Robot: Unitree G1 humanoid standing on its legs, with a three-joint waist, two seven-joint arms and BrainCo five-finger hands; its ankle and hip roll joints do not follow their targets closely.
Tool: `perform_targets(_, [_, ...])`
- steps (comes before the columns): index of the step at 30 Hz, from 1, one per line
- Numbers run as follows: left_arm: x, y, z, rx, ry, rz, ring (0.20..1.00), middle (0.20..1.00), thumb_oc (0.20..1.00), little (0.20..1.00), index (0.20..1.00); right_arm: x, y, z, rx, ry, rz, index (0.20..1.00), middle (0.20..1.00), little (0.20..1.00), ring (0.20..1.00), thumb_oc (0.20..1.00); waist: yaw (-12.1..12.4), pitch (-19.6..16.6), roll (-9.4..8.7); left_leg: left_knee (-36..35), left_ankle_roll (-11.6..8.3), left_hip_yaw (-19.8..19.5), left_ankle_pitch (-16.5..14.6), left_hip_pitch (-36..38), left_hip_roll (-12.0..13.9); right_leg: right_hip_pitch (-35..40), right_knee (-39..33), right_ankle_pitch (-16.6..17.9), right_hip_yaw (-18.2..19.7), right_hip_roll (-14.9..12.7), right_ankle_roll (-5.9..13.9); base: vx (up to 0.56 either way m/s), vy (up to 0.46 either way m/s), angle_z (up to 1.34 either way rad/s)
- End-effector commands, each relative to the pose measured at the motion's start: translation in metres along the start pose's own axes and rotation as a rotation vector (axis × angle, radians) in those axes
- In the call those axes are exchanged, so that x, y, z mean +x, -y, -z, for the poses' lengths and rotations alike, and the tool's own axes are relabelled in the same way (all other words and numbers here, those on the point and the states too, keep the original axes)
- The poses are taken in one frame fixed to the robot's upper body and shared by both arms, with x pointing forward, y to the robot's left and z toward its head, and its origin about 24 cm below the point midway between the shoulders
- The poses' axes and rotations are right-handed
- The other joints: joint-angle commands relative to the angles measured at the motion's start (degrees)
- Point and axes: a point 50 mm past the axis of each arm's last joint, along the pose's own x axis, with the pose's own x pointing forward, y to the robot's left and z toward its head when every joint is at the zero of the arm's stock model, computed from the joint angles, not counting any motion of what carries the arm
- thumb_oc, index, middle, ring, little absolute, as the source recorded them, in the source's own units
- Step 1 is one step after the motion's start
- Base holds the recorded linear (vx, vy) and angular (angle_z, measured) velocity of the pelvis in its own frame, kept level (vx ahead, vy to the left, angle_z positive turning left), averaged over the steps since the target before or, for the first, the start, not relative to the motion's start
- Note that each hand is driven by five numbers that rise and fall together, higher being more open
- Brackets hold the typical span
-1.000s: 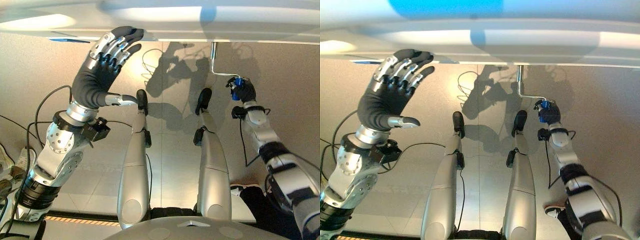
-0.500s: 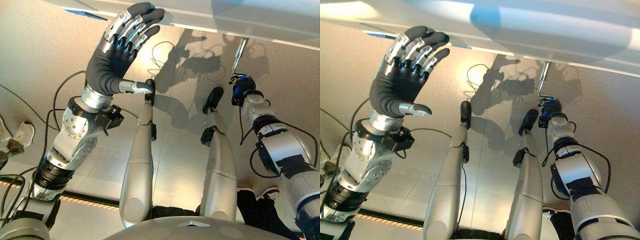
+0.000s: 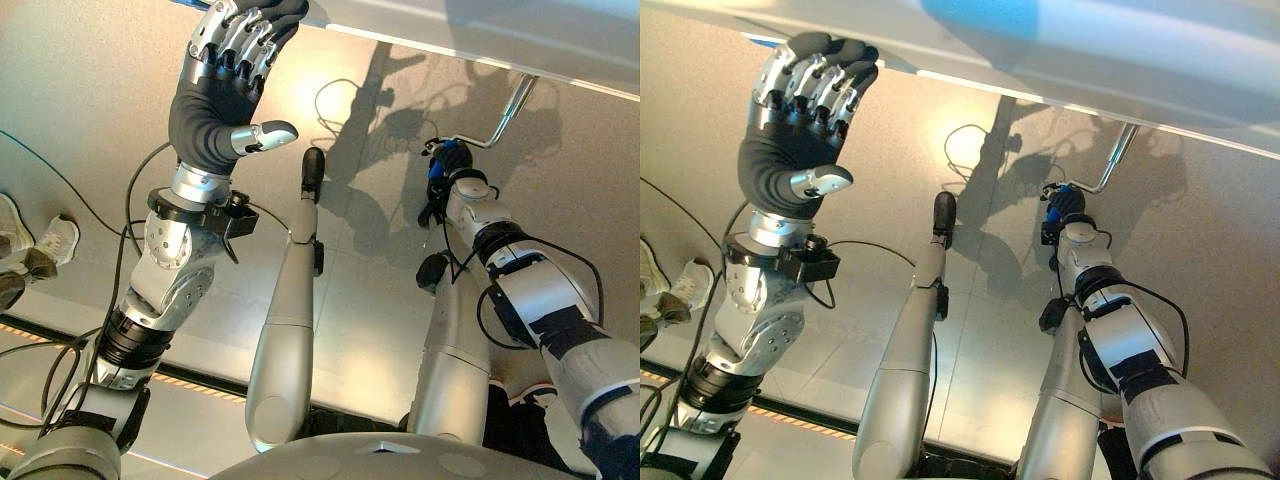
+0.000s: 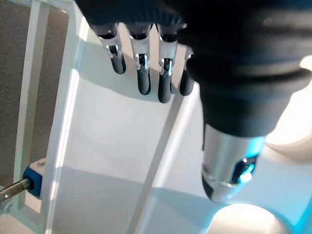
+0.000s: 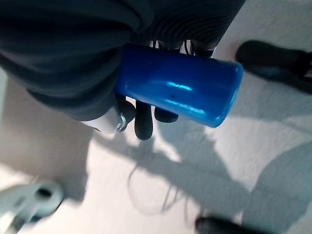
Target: Raise the hospital bed
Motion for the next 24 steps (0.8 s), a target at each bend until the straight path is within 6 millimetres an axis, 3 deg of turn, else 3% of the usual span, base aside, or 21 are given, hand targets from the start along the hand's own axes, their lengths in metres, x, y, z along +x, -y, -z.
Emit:
perform_targets(1, [0.002, 0.018, -0.025, -0.006, 0.164, 0.071, 1.0, 1.0, 1.0, 1.0, 1.0, -0.04, -0.155, -0.021, -0.244, 0.186, -0.579, 0.2, 0.2, 0.2, 0.2, 0.2, 2.44, -0.71, 5.44, 3.87, 2.2, 0.43, -4.02, -1.94, -3.57, 3.45, -0.74, -1.57, 0.25, -1.57, 5.42, 0.0, 0.028, -0.04])
perform_targets(3, [0.002, 0.018, -0.024, -0.011, 0.167, 0.072, 1.0, 1.0, 1.0, 1.0, 1.0, -0.044, -0.162, -0.026, -0.245, 0.219, -0.614, 0.2, 0.2, 0.2, 0.2, 0.2, 2.43, -0.71, 5.55, 3.77, 2.15, 0.53, -4.02, -1.74, -3.64, 3.7, -1.01, -1.46, 0.27, -1.67, 5.46, 0.0, 0.0, 0.0])
perform_targets(5, [-0.001, 0.017, -0.024, -0.011, 0.159, 0.081, 1.0, 1.0, 1.0, 1.0, 1.0, -0.066, -0.184, -0.052, -0.168, 0.357, -0.753, 0.2, 0.2, 0.2, 0.2, 0.2, 2.07, -0.71, 5.46, 3.46, 1.97, 1.1, -3.93, -0.96, -3.52, 4.22, -1.59, -1.13, 0.75, -1.65, 5.35, 0.01, 0.039, 0.0])
perform_targets(7, [-0.002, 0.017, -0.024, -0.011, 0.156, 0.079, 1.0, 1.0, 1.0, 1.0, 1.0, -0.071, -0.185, -0.063, -0.091, 0.394, -0.774, 0.2, 0.2, 0.2, 0.2, 0.2, 1.88, -0.71, 5.33, 3.36, 1.97, 1.25, -3.96, -0.69, -3.43, 4.27, -1.8, -0.98, 1.05, -1.58, 5.34, 0.0, 0.0, 0.0])
perform_targets(9, [-0.007, 0.015, -0.025, -0.001, 0.149, 0.08, 1.0, 1.0, 1.0, 1.0, 1.0, -0.095, -0.179, -0.095, 0.073, 0.559, -0.865, 0.2, 0.2, 0.2, 0.2, 0.2, 0.65, -0.71, 4.41, 2.84, 1.77, 2.01, -3.86, 0.28, -3.02, 4.73, -2.64, -0.55, 1.69, -1.4, 5.34, 0.01, 0.022, -0.01])
perform_targets(10, [-0.008, 0.014, -0.025, 0.003, 0.142, 0.077, 1.0, 1.0, 1.0, 1.0, 1.0, -0.101, -0.169, -0.105, 0.161, 0.606, -0.88, 0.2, 0.2, 0.2, 0.2, 0.2, -0.03, -0.71, 3.98, 2.73, 1.75, 2.41, -3.85, 0.66, -2.8, 4.84, -2.79, -0.48, 1.84, -1.19, 5.33, 0.01, 0.03, -0.01])
perform_targets(11, [-0.011, 0.013, -0.024, 0.026, 0.123, 0.088, 1.0, 1.0, 1.0, 1.0, 1.0, -0.115, -0.143, -0.12, 0.223, 0.731, -0.892, 0.2, 0.2, 0.2, 0.2, 0.2, -1.52, -0.71, 2.99, 2.52, 1.7, 3.1, -3.87, 1.45, -2.51, 5.33, -3.34, -0.23, 2.34, -0.96, 5.38, 0.0, 0.0, 0.0])
perform_targets(12, [-0.011, 0.013, -0.024, 0.024, 0.123, 0.088, 1.0, 1.0, 1.0, 1.0, 1.0, -0.115, -0.143, -0.119, 0.222, 0.729, -0.891, 0.2, 0.2, 0.2, 0.2, 0.2, -1.46, -0.71, 3.02, 2.45, 1.7, 3.16, -3.86, 1.57, -2.51, 5.4, -3.35, -0.23, 2.4, -0.96, 5.39, 0.0, -0.016, -0.04])
perform_targets(15, [-0.016, 0.011, -0.023, 0.048, 0.098, 0.105, 1.0, 1.0, 1.0, 1.0, 1.0, -0.127, -0.104, -0.127, 0.368, 0.833, -0.857, 0.2, 0.2, 0.2, 0.2, 0.2, -3.47, -0.71, 2.06, 1.77, 1.68, 3.94, -3.76, 3.11, -1.92, 6.34, -4.32, 0.24, 3.17, -0.59, 5.5, -0.01, -0.021, -0.09])
perform_targets(21, [-0.03, 0.003, -0.028, 0.08, 0.056, 0.113, 1.0, 1.0, 1.0, 1.0, 1.0, -0.136, -0.026, -0.116, 0.492, 0.932, -0.647, 0.2, 0.2, 0.2, 0.2, 0.2, -7.13, -0.71, -0.16, 0.26, 1.65, 5.87, -3.75, 7.28, -0.65, 8.56, -5.99, 0.79, 4.71, 0.89, 5.66, -0.01, -0.035, -0.13])
perform_targets(22, [-0.03, 0.003, -0.028, 0.08, 0.055, 0.113, 1.0, 1.0, 1.0, 1.0, 1.0, -0.137, -0.026, -0.116, 0.492, 0.932, -0.647, 0.2, 0.2, 0.2, 0.2, 0.2, -7.12, -0.71, -0.16, 0.25, 1.65, 5.88, -3.75, 7.29, -0.65, 8.57, -5.99, 0.79, 4.72, 0.9, 5.66, -0.01, -0.036, -0.16])
perform_targets(24, [-0.034, -0.002, -0.032, 0.085, 0.052, 0.104, 1.0, 1.0, 1.0, 1.0, 1.0, -0.141, 0.009, -0.113, 0.499, 0.981, -0.506, 0.2, 0.2, 0.2, 0.2, 0.2, -8.82, -0.71, -1.28, -0.63, 1.55, 6.62, -3.63, 9.24, 0.15, 9.38, -6.16, 0.62, 5.23, 1.68, 5.56, -0.02, -0.081, -0.13])
